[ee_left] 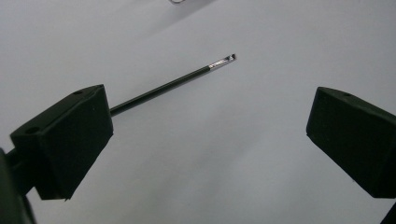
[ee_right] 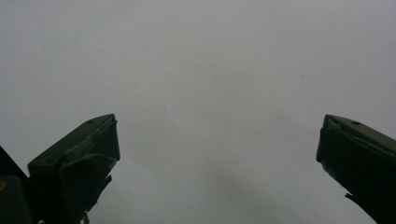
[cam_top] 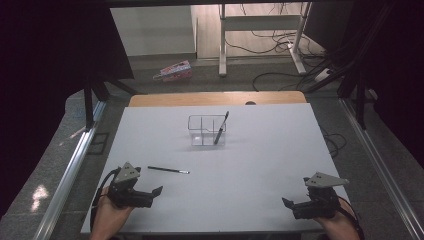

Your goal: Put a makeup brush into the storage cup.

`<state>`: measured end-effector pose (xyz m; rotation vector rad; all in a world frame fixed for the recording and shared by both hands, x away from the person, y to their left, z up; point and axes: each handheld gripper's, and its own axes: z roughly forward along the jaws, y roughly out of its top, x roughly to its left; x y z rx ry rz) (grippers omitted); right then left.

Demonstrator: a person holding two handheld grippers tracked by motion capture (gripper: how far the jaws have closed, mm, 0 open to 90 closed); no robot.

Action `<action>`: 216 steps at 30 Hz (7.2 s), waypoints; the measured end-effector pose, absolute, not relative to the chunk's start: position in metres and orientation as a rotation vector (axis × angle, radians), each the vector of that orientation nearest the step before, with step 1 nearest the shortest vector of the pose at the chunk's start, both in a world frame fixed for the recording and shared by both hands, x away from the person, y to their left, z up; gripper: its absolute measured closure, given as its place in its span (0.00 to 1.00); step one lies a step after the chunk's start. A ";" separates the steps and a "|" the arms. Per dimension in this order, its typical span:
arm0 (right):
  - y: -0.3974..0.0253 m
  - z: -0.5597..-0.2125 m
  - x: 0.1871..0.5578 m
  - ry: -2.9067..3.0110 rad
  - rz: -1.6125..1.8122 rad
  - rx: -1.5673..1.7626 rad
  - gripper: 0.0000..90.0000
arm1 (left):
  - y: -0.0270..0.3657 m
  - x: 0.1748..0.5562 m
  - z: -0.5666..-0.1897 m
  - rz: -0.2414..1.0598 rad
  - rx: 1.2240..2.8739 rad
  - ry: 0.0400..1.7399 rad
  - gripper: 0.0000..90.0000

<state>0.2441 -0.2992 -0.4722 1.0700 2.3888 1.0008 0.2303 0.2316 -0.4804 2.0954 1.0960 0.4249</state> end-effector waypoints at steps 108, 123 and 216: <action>-0.302 -0.473 0.246 2.410 1.040 1.081 0.00 | 0.160 0.362 -0.507 0.234 2.744 0.768 0.16; -0.301 -0.473 0.246 2.411 1.037 1.077 0.00 | 0.164 0.363 -0.510 0.034 2.760 0.706 0.81; -0.294 -0.453 0.250 2.334 1.294 1.126 0.00 | 0.188 0.266 -0.459 0.156 1.872 0.748 0.95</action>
